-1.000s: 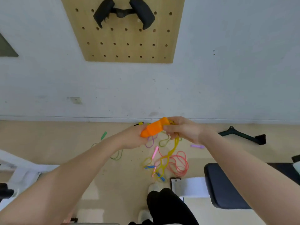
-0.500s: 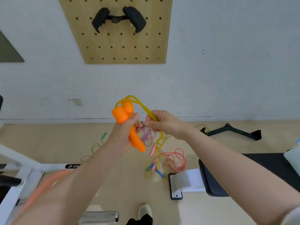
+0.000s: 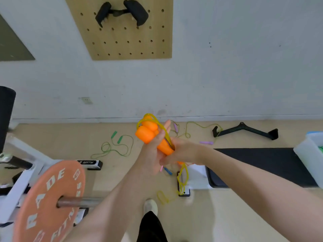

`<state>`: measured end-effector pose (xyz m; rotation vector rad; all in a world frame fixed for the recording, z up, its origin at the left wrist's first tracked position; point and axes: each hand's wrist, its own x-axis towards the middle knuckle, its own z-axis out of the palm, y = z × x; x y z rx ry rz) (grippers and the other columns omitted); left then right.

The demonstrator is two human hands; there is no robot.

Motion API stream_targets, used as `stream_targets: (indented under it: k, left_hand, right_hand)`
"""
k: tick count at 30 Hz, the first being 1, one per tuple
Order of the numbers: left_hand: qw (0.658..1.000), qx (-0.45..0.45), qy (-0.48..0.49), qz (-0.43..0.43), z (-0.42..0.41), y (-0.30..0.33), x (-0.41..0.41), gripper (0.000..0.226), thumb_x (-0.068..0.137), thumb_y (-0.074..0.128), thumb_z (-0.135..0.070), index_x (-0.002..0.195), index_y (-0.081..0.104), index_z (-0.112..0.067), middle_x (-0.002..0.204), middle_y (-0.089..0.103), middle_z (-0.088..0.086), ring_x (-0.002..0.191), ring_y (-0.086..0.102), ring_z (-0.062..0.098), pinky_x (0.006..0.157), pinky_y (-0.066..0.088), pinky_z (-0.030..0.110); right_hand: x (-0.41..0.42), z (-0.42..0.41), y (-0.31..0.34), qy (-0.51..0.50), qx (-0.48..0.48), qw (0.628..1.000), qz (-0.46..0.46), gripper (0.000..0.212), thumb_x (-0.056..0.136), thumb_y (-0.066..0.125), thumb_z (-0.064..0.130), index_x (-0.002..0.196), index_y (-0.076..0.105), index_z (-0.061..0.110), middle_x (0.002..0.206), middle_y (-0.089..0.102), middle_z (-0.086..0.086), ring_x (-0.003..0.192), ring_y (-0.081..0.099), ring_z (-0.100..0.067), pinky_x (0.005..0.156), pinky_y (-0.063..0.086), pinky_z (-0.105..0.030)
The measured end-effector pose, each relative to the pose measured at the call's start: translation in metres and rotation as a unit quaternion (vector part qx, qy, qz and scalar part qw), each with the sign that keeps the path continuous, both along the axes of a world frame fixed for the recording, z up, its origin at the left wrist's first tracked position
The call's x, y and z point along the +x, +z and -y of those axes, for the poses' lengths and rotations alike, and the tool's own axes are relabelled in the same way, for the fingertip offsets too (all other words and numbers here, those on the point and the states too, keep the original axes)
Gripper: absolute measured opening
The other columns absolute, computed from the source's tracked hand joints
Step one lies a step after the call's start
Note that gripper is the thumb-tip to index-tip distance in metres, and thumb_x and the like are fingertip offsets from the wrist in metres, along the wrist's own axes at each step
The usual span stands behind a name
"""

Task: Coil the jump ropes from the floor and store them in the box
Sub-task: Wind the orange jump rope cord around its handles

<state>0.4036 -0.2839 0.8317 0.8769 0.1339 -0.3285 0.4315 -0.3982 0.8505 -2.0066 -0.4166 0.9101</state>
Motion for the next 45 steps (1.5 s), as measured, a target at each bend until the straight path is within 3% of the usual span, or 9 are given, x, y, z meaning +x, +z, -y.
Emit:
stream_targets:
  k: [4,8,14,21,25,28,34,38,45]
  left_hand:
    - [0.994,0.028,0.103,0.017,0.01,-0.008,-0.024,0.051,0.082,0.058,-0.008,0.129,0.045,-0.021,0.092,0.065,-0.002,0.071,0.066,0.007,0.056,0.053,0.023]
    - [0.971,0.202,0.119,0.053,0.001,-0.01,-0.039,0.075,0.079,0.067,-0.005,0.135,0.034,-0.044,0.123,0.055,0.005,0.098,0.063,0.013,0.063,0.054,0.022]
    - [0.842,0.501,-0.013,0.198,0.016,-0.003,-0.059,0.029,0.076,0.05,-0.039,0.104,0.05,-0.037,0.097,0.051,-0.02,0.083,0.052,-0.002,0.068,0.041,0.005]
    - [0.741,0.636,-0.028,0.214,0.029,-0.009,-0.064,0.07,0.077,0.043,-0.058,0.133,0.044,-0.016,0.108,0.047,-0.004,0.099,0.048,0.014,0.077,0.033,0.012]
    - [0.484,0.818,-0.158,0.269,0.041,0.0,-0.063,0.1,0.059,0.057,-0.072,0.139,0.033,-0.017,0.137,0.034,0.0,0.125,0.035,0.023,0.099,0.036,0.034]
    - [0.416,0.854,-0.147,0.276,0.058,0.005,-0.061,0.067,0.073,0.059,-0.048,0.132,0.038,-0.021,0.134,0.039,0.001,0.124,0.032,0.029,0.089,0.041,0.035]
    - [0.36,0.857,-0.164,0.33,0.068,0.003,-0.068,0.039,0.075,0.054,-0.038,0.109,0.051,-0.019,0.111,0.055,0.0,0.106,0.047,0.028,0.09,0.031,0.034]
    - [0.329,0.824,-0.177,0.426,0.065,0.007,-0.069,0.038,0.056,0.055,-0.045,0.081,0.066,-0.018,0.07,0.062,-0.004,0.068,0.059,0.026,0.062,0.033,0.029]
    - [0.52,0.692,-0.09,0.493,0.052,0.043,-0.071,0.028,0.052,0.044,-0.045,0.068,0.044,-0.021,0.059,0.03,-0.017,0.058,0.035,0.015,0.053,0.022,0.017]
  right_hand:
    - [-0.023,0.023,-0.016,-0.025,-0.021,0.999,0.005,0.017,0.076,0.062,0.001,0.082,0.051,0.011,0.064,0.044,0.0,0.05,0.045,-0.005,0.049,0.037,-0.019]
    - [-0.038,0.05,-0.021,0.025,-0.133,0.99,0.043,0.024,0.075,0.066,0.012,0.093,0.051,0.009,0.075,0.048,-0.005,0.068,0.045,-0.018,0.06,0.035,-0.03]
    - [-0.052,0.072,-0.019,0.061,-0.178,0.978,0.09,0.034,0.073,0.067,0.018,0.099,0.055,-0.001,0.081,0.054,-0.011,0.069,0.051,-0.022,0.061,0.04,-0.032]
    - [-0.061,0.087,-0.015,0.076,-0.258,0.945,0.186,0.024,0.07,0.067,0.03,0.077,0.047,0.019,0.073,0.055,0.002,0.067,0.053,-0.016,0.058,0.044,-0.026]
    - [-0.064,0.095,-0.004,0.101,-0.287,0.93,0.207,0.028,0.075,0.066,0.028,0.071,0.039,0.022,0.064,0.043,0.006,0.058,0.046,-0.012,0.046,0.031,-0.022]
    - [-0.063,0.091,-0.007,0.082,-0.296,0.92,0.244,0.029,0.069,0.067,0.031,0.085,0.045,0.019,0.069,0.048,0.004,0.072,0.055,-0.022,0.054,0.039,-0.026]
    - [-0.075,0.094,-0.002,0.121,-0.299,0.929,0.179,0.029,0.074,0.063,0.03,0.092,0.05,0.011,0.071,0.05,0.002,0.066,0.053,-0.02,0.059,0.04,-0.026]
    - [-0.072,0.105,0.022,0.185,-0.248,0.94,0.146,0.043,0.082,0.053,0.057,0.069,0.055,0.016,0.058,0.049,0.004,0.051,0.046,-0.009,0.05,0.035,-0.021]
    - [-0.049,0.144,0.012,-0.029,0.205,0.978,-0.013,0.024,0.078,0.058,0.028,0.058,0.06,0.016,0.05,0.047,0.001,0.046,0.04,-0.007,0.052,0.034,-0.014]
